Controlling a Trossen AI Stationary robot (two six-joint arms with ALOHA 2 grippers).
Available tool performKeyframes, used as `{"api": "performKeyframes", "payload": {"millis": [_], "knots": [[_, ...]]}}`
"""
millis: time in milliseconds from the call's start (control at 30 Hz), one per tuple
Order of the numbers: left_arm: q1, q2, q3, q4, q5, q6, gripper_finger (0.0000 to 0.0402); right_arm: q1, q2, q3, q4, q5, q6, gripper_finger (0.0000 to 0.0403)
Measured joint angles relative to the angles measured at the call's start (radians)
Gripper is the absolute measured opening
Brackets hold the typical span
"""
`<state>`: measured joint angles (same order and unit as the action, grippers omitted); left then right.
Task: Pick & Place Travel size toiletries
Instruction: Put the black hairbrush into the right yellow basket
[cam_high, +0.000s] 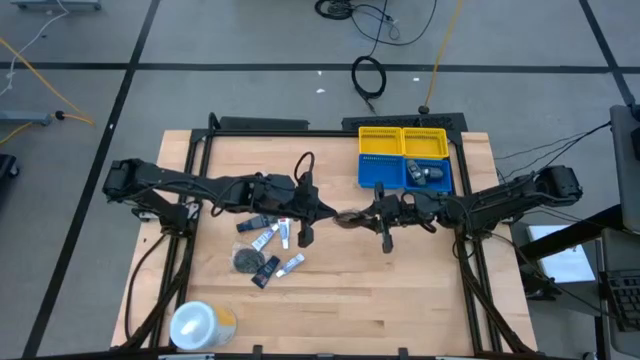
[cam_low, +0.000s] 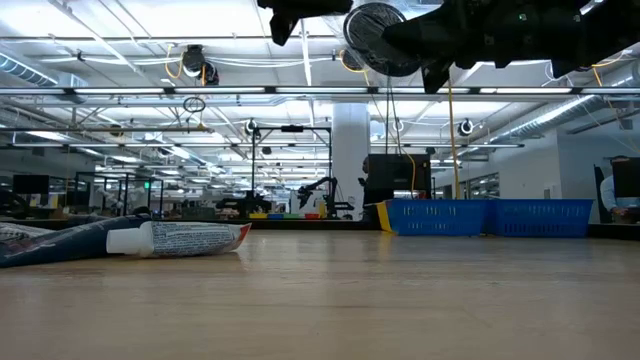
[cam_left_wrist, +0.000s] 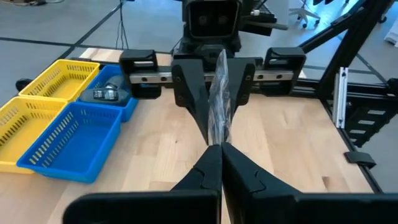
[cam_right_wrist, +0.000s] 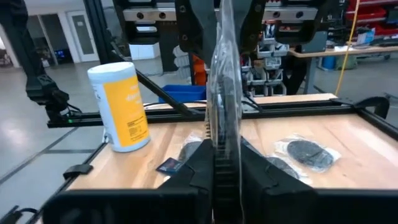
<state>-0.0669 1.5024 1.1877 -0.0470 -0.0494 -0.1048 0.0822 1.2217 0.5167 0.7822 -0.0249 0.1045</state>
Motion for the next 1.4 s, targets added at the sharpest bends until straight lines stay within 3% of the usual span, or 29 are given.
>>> {"api": "performKeyframes", "payload": {"millis": [300,567,867,1067,1233,1400], "knots": [[0.001,0.0,0.0,0.001,-0.109,-0.005,0.0064,0.0,0.0,0.0,-0.009,-0.006,0.014,0.0021],[0.0,0.0,0.0,-0.003,-0.116,-0.005,0.0127,-0.019,-0.029,0.0,-0.091,0.016,0.007,0.0021],[-0.001,0.0,0.0,-0.01,-0.105,-0.006,0.0148,-0.068,-0.213,0.0,-0.454,0.227,-0.022,0.0021],[-0.001,-0.001,0.0,-0.01,-0.082,-0.008,0.0149,-0.109,-0.342,0.0,-0.667,0.456,-0.067,0.0021],[-0.001,-0.001,0.0,-0.01,-0.082,-0.02,0.015,-0.164,-0.39,0.0,-0.796,0.624,-0.117,0.0021],[-0.001,-0.001,0.0,-0.01,-0.082,-0.036,0.015,-0.262,-0.39,0.0,-0.892,0.697,-0.173,0.0021]]}}
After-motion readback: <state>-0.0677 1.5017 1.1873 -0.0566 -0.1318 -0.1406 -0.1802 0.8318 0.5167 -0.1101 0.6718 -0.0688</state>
